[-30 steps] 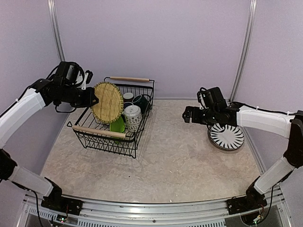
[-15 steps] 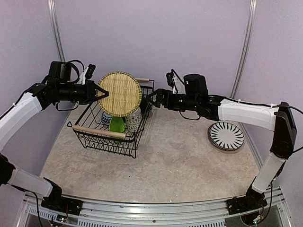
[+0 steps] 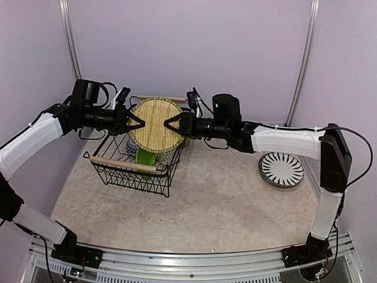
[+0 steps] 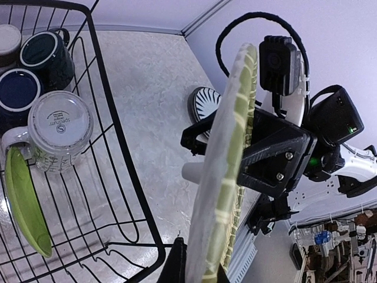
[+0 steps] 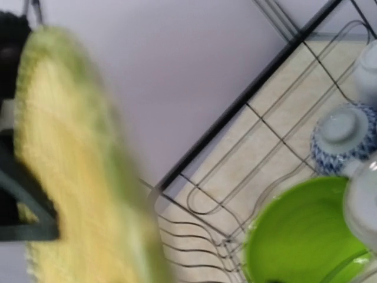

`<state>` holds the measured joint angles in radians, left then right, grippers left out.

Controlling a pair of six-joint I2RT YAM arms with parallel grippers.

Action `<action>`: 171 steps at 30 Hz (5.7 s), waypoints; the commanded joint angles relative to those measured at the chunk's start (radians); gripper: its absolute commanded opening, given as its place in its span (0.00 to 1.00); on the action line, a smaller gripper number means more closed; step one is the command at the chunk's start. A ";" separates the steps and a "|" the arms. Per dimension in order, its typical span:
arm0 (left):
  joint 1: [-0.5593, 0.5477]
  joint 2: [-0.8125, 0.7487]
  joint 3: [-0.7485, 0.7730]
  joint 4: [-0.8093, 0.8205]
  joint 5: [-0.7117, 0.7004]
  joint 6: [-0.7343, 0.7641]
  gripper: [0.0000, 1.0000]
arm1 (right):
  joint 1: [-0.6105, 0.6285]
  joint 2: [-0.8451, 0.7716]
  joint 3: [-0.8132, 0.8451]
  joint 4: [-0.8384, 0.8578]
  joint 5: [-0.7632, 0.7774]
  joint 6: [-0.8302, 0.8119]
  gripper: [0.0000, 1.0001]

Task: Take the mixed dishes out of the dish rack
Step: Pass from the left arm to the right, then place the plate with another plate, then grab the plate from the dish rack.

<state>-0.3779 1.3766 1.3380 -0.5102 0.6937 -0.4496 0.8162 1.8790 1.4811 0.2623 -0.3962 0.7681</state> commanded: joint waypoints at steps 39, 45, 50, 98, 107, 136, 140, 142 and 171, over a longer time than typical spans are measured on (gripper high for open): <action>0.000 0.044 0.087 -0.102 -0.151 0.029 0.88 | -0.621 -0.715 -0.732 -0.393 0.518 -0.045 0.00; 0.000 0.048 0.089 -0.103 -0.150 0.028 0.88 | -0.804 -0.752 -0.881 -0.267 0.275 -0.013 0.00; 0.000 0.051 0.091 -0.106 -0.147 0.028 0.89 | -0.952 -0.736 -0.972 -0.140 0.109 0.035 0.00; -0.036 0.306 0.301 -0.459 -0.541 0.083 0.88 | -1.015 -0.720 -0.842 -0.569 0.303 -0.308 0.89; -0.060 0.423 0.340 -0.527 -0.638 0.108 0.79 | -1.012 -0.781 -0.842 -0.610 0.319 -0.322 0.89; -0.111 0.555 0.366 -0.573 -0.751 0.126 0.00 | -0.356 -0.429 -0.527 -0.651 0.671 -0.194 0.89; -0.128 0.531 0.363 -0.572 -0.795 0.127 0.00 | -0.309 -0.379 -0.471 -0.661 0.689 -0.194 0.89; -0.135 0.516 0.359 -0.567 -0.805 0.125 0.00 | -0.290 -0.358 -0.447 -0.669 0.700 -0.196 0.89; -0.187 0.146 0.196 -0.337 -0.974 0.122 0.00 | -0.183 -0.271 -0.314 -0.615 0.613 -0.187 0.90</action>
<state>-0.5846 1.5936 1.5597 -0.9466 -0.2958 -0.3283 0.6109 1.6131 1.1477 -0.3969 0.2695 0.5694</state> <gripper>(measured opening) 0.045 0.897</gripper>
